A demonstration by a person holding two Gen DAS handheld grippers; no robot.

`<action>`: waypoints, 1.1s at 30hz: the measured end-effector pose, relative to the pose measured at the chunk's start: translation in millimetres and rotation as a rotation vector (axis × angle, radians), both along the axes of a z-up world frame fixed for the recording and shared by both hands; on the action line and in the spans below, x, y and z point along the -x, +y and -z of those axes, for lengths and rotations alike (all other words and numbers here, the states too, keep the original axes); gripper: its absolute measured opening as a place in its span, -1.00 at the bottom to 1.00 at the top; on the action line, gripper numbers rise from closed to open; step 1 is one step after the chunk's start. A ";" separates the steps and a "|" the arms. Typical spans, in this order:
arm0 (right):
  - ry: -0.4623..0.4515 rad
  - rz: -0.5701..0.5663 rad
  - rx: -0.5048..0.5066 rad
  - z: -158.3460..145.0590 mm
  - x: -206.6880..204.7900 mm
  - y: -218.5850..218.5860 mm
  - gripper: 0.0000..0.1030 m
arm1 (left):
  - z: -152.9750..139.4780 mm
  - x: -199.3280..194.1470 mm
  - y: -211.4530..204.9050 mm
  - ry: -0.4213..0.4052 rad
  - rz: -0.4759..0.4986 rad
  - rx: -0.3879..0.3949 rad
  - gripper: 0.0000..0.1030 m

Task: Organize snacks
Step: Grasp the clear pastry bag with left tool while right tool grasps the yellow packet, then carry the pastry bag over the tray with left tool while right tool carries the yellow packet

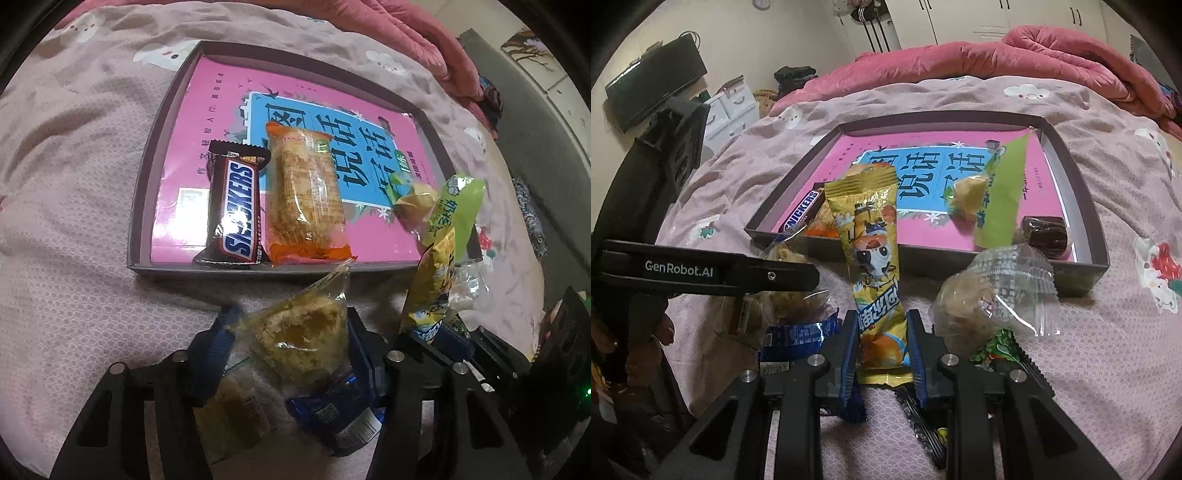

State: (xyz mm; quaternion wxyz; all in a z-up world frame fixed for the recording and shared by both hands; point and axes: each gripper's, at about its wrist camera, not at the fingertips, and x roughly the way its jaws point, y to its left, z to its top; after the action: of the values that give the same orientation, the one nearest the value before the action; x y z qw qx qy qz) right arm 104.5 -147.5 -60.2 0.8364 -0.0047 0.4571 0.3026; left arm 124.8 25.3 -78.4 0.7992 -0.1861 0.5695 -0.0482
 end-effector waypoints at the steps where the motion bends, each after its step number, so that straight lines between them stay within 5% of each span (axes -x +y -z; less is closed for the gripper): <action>1: -0.003 0.003 -0.005 -1.0 0.1 -1.0 -0.50 | -0.2 0.5 -0.4 -0.002 0.001 0.000 0.01; 8: -0.025 0.011 -0.042 -9.2 3.2 -7.2 -0.50 | -6.4 8.9 -5.4 -0.030 0.026 -0.009 -0.13; 33: -0.141 0.092 -0.068 -40.9 2.9 -24.7 -0.50 | -60.7 29.5 -9.0 -0.178 0.034 -0.108 -0.14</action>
State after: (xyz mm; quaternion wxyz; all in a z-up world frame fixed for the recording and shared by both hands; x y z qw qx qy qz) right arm 101.6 -172.2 -19.3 0.8792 0.0232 0.3861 0.2782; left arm 95.3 16.4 -17.7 0.8546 -0.1278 0.5010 -0.0474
